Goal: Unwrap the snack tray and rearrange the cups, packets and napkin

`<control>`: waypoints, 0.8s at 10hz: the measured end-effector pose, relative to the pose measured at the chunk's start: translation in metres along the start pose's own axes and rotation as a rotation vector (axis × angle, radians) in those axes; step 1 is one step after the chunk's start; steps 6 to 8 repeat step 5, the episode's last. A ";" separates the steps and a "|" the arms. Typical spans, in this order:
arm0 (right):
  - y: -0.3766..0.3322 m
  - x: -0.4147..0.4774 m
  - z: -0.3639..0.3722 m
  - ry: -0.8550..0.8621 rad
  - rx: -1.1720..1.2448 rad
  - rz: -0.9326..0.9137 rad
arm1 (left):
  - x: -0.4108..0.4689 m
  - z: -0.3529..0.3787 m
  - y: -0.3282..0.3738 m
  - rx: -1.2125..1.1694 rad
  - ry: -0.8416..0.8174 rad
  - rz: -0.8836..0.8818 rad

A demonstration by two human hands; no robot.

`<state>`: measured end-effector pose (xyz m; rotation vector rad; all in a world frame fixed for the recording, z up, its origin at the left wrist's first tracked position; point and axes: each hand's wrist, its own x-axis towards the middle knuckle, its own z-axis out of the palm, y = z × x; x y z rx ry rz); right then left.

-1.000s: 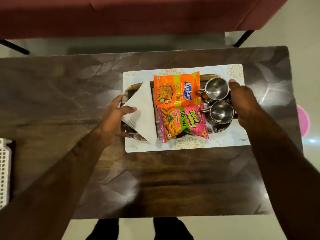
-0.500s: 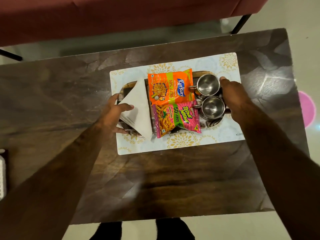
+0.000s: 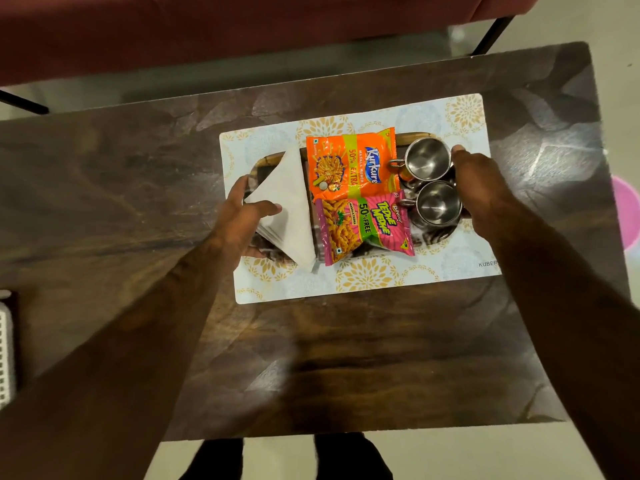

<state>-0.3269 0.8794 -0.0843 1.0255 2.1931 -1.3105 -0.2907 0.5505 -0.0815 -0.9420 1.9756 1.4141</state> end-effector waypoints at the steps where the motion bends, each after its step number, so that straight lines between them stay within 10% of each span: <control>1: 0.005 0.000 0.003 0.021 -0.056 -0.040 | 0.005 0.001 -0.002 0.047 0.022 0.054; 8: 0.018 -0.065 -0.015 0.194 -0.180 -0.197 | -0.063 -0.061 -0.012 0.279 -0.075 0.193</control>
